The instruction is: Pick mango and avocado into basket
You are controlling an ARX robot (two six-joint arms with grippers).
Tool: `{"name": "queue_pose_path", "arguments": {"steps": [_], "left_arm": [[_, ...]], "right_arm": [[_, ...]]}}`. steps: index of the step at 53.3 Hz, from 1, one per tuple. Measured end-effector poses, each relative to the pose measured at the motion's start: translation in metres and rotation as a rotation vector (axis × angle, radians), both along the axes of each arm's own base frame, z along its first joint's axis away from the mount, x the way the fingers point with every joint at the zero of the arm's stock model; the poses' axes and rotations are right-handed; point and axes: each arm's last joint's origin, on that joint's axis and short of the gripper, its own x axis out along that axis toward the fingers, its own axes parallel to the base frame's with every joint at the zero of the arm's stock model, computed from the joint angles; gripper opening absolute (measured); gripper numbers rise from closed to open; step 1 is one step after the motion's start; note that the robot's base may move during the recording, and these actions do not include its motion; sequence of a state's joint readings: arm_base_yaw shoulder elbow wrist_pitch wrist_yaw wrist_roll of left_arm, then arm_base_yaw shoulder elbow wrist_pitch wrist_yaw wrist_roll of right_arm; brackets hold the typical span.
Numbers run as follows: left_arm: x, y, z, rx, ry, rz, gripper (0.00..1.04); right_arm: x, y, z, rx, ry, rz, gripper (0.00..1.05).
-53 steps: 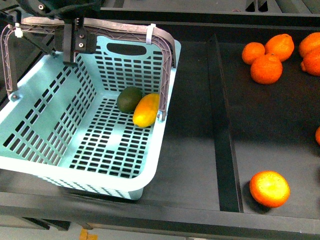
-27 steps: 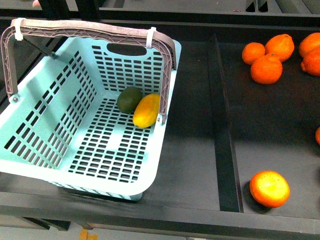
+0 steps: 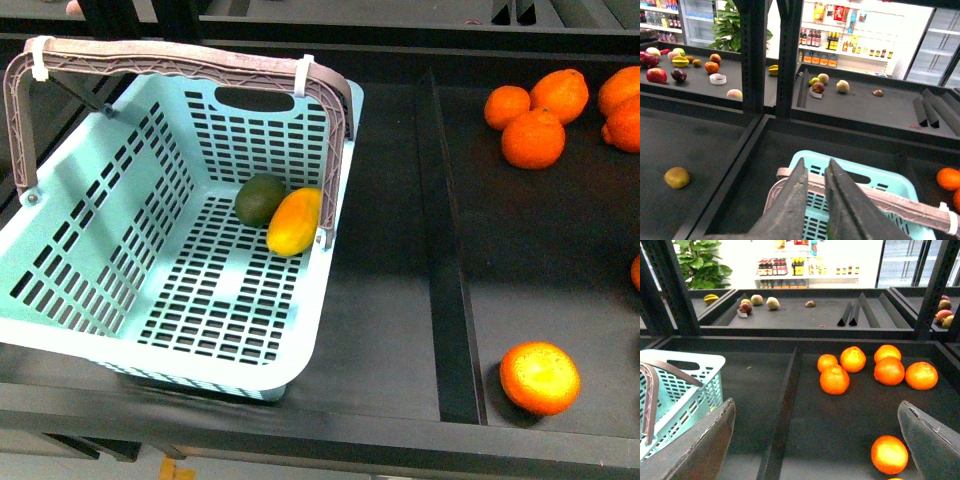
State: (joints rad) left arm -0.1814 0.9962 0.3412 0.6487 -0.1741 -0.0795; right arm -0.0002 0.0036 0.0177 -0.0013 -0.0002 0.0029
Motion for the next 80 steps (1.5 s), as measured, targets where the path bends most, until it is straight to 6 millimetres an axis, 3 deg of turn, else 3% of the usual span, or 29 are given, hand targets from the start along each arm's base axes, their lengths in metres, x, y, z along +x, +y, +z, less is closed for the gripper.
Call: {"name": "queue_pose_path", "arguments": {"steps": [3, 26, 44, 80], "left_arm": [[-0.009, 0.005, -0.009, 0.031, 0.004, 0.0, 0.02], [-0.05, 0.031, -0.037, 0.065, -0.002, 0.008, 0.02], [-0.072, 0.031, -0.053, 0.067, -0.013, 0.003, 0.02], [-0.092, 0.031, -0.052, 0.067, -0.021, 0.003, 0.02]], "right_arm": [[0.0, 0.0, 0.0, 0.0, 0.0, 0.0, 0.96], [0.0, 0.0, 0.0, 0.0, 0.0, 0.0, 0.96], [0.0, 0.0, 0.0, 0.0, 0.0, 0.0, 0.96], [0.0, 0.0, 0.0, 0.0, 0.0, 0.0, 0.96]]}}
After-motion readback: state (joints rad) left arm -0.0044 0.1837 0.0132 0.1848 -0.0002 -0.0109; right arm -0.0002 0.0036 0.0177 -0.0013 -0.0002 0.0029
